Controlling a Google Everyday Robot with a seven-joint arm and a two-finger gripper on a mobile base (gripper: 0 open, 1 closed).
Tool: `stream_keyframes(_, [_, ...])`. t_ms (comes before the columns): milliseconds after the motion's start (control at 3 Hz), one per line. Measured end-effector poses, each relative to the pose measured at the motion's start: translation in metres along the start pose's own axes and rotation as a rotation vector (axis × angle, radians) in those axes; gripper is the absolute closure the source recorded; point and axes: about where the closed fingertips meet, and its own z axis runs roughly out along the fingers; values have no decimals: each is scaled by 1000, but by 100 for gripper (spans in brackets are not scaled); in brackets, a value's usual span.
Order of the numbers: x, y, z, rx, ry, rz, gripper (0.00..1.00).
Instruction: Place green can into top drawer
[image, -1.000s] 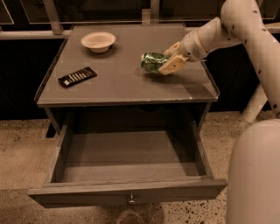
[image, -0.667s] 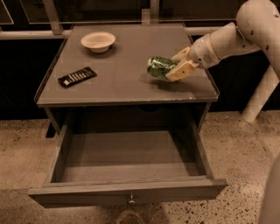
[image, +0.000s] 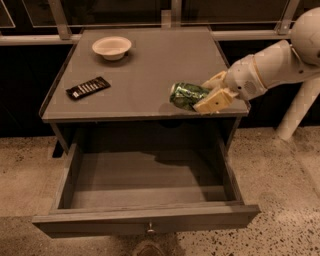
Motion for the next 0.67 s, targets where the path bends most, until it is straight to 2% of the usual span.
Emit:
stream_keyframes(333, [5, 51, 4, -48, 13, 63, 100])
stream_keyframes(667, [3, 89, 9, -102, 15, 88, 100])
